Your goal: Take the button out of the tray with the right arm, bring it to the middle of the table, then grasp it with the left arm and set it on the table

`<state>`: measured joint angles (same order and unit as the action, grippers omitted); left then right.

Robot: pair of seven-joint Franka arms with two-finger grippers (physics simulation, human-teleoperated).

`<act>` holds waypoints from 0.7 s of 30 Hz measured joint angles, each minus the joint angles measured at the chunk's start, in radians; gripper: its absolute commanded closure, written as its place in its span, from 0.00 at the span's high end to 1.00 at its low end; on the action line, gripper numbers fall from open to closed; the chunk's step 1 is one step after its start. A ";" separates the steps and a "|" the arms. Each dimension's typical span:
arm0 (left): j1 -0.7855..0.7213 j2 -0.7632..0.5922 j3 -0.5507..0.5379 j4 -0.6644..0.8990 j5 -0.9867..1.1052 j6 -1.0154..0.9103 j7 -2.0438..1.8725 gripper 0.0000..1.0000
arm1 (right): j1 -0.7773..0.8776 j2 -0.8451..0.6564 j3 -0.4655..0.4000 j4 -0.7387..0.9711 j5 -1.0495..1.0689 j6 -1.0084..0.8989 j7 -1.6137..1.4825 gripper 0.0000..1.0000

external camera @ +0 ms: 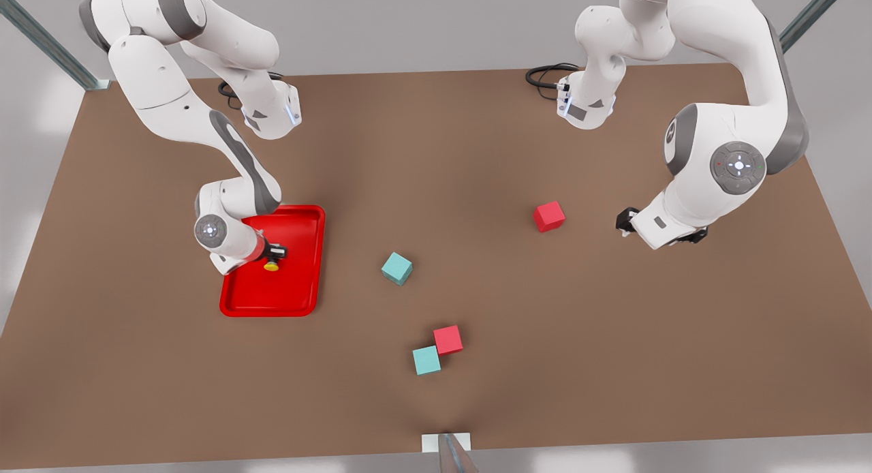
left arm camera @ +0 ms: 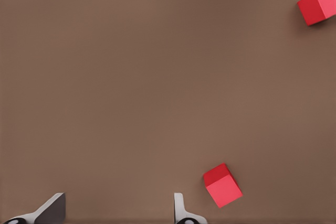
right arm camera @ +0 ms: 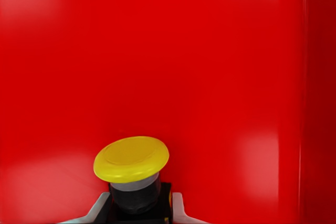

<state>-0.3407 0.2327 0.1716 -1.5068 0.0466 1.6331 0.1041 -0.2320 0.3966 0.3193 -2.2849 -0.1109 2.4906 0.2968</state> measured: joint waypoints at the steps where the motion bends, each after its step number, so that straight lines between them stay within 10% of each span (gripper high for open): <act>1: 0.000 0.000 0.000 0.000 0.000 0.000 0.000 1.00 | 0.000 0.000 0.000 0.001 0.001 0.003 0.000 0.37; 8: 0.000 0.000 0.000 0.000 0.000 0.000 0.002 1.00 | 0.005 -0.015 0.013 0.069 0.003 -0.010 -0.009 0.38; 15: -0.002 0.009 -0.002 0.000 0.000 0.001 0.002 1.00 | 0.032 -0.025 0.200 0.432 0.014 -0.291 0.012 0.38; 21: 0.008 0.009 0.016 0.000 -0.001 0.002 0.003 1.00 | 0.327 0.124 0.230 0.698 0.015 -0.438 0.162 0.38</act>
<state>-0.3329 0.2420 0.1871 -1.5068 0.0458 1.6348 0.1071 0.0952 0.5206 0.5490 -1.5867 -0.0954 2.0526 0.4587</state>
